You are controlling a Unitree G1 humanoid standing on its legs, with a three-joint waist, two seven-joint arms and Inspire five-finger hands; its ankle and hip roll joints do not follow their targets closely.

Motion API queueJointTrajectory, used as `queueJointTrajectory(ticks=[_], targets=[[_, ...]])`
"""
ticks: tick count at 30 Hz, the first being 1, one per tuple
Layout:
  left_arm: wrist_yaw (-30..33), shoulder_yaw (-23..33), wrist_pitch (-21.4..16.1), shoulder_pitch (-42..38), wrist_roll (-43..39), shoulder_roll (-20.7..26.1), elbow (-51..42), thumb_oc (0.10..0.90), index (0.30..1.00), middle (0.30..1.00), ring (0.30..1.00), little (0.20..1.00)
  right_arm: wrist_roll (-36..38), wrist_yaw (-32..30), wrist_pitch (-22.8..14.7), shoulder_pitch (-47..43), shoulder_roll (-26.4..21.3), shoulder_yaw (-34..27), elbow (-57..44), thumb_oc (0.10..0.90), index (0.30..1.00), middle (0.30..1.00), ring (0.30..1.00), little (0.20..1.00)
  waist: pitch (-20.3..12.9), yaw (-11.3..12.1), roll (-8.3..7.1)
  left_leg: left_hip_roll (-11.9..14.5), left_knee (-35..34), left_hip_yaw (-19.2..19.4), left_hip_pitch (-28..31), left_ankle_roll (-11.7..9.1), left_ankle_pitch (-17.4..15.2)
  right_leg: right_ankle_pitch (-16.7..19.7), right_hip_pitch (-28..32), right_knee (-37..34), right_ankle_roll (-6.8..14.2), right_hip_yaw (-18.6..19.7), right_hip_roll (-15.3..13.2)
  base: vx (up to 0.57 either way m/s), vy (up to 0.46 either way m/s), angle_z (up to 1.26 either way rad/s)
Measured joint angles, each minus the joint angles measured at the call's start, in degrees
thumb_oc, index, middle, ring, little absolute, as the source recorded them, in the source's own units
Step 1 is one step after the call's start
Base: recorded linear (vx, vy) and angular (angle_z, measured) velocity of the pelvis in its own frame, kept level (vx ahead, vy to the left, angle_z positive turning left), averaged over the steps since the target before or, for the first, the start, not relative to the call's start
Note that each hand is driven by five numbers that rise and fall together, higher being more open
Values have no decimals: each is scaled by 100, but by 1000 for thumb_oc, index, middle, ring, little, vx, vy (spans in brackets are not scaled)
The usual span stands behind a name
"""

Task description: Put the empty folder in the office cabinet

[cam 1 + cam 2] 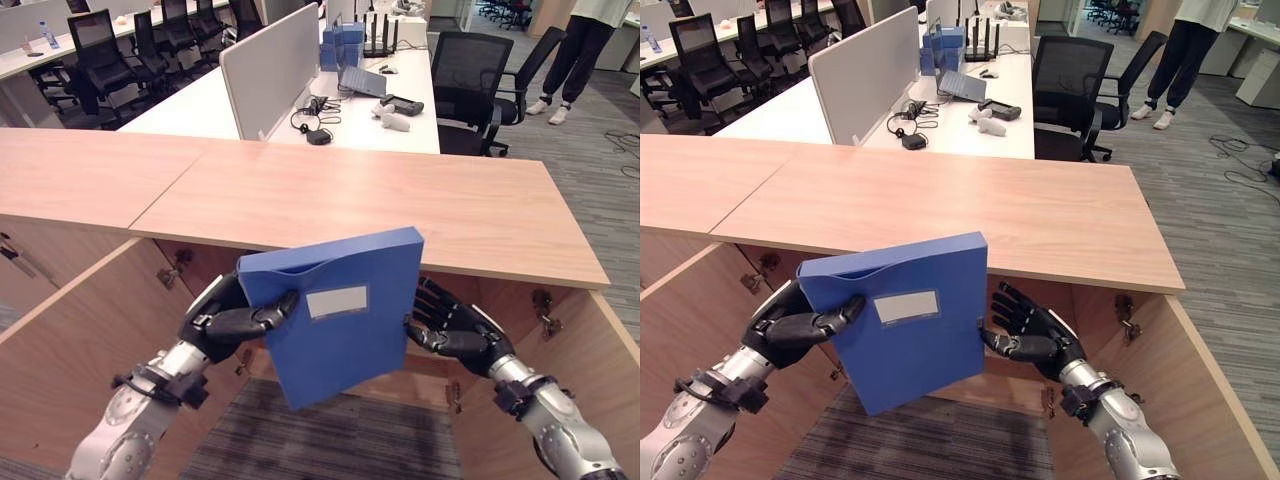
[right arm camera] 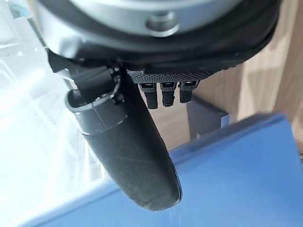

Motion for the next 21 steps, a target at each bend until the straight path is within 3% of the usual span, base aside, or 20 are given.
queueJointTrajectory(ticks=[11,21], targets=[[-195,-64,258,-34,3,47,-5,400,300,300,300,300,-9,162,98,-312,-74,258,-230,800,900,900,900,900,0,18,-1,-3,1,-27,-56,0,3,0,-43,1,-1,-29,0,-1,-1,1],[-273,-551,379,-586,-52,717,11,400,300,300,300,300,5,246,125,-731,-421,993,-233,800,900,900,900,900,8,20,-16,-4,1,-37,-58,-5,10,0,-40,2,-1,-38,2,0,0,0]])
